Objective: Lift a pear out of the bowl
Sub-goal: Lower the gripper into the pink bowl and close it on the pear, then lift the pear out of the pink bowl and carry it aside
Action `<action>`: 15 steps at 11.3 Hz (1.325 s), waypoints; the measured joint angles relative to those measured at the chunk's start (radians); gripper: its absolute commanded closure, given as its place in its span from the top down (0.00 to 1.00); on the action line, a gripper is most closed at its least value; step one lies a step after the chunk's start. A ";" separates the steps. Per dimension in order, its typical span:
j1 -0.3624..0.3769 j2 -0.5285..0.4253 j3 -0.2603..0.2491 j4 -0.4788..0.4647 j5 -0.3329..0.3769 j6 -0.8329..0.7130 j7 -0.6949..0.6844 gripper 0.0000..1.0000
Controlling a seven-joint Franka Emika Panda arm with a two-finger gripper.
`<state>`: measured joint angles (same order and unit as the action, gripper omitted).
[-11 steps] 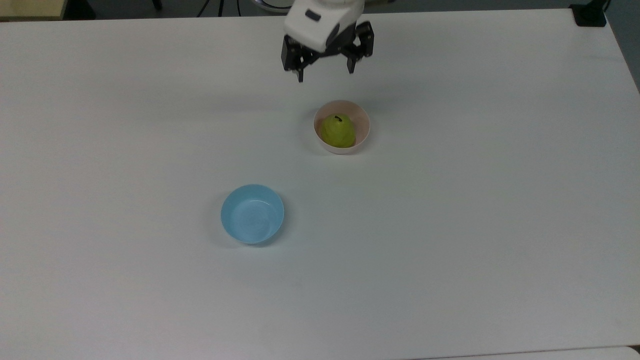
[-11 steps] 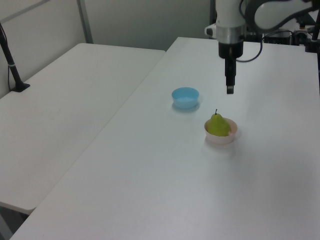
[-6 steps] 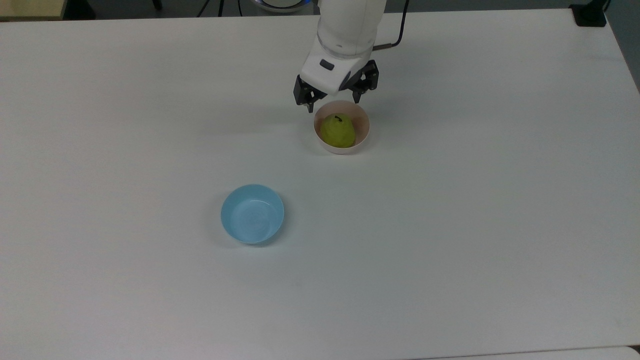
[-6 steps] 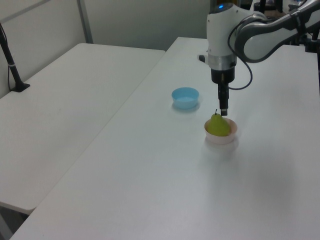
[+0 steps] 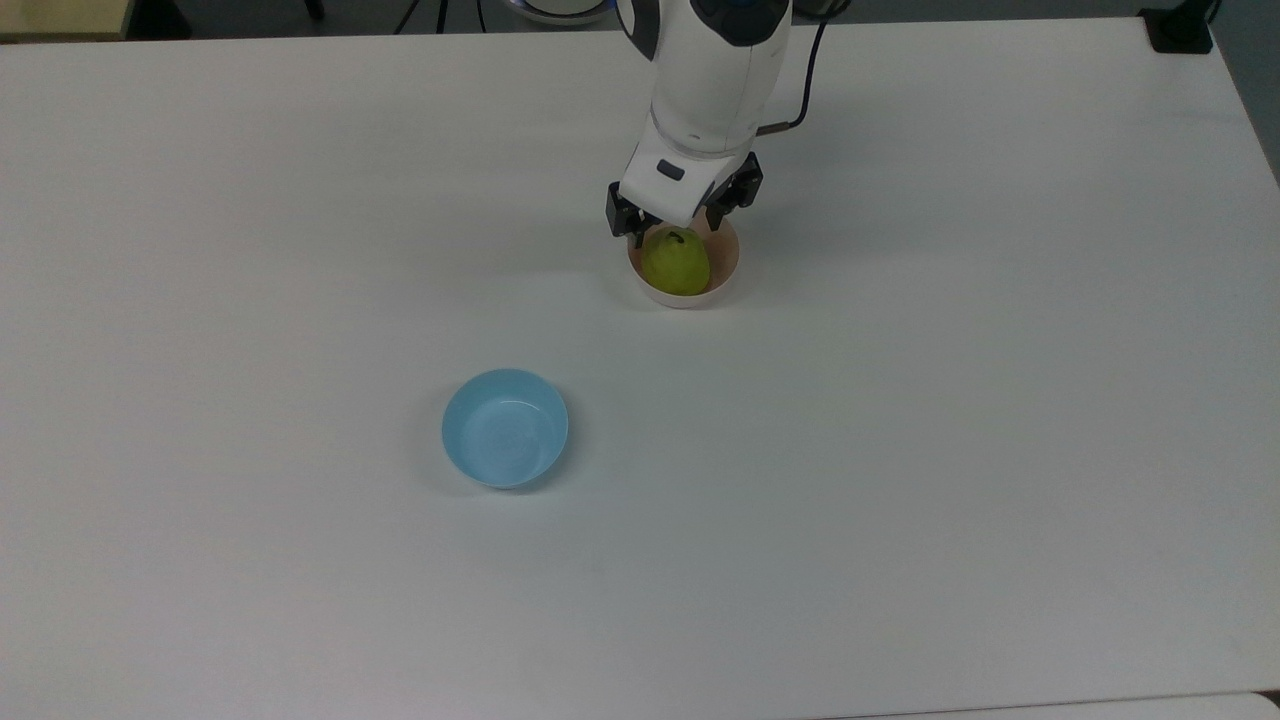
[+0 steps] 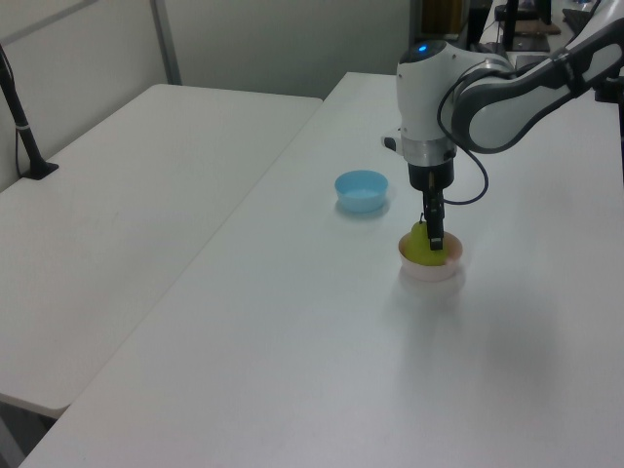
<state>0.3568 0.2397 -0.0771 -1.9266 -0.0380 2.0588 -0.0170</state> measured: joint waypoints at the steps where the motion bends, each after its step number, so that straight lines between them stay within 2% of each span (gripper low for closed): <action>1: 0.000 0.011 0.000 0.000 0.000 0.013 0.000 0.84; 3: 0.000 0.030 0.000 0.000 0.000 0.032 0.000 0.75; 5: 0.000 0.039 0.000 0.000 0.000 0.037 0.000 0.49; 6: 0.000 0.040 0.000 0.000 0.000 0.040 0.000 0.43; 12: 0.000 0.024 0.000 0.005 0.000 0.031 0.000 0.42; 15: 0.006 -0.055 0.000 0.015 0.000 -0.052 0.000 0.42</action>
<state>0.3631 0.1847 -0.0769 -1.9112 -0.0385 2.0069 -0.0171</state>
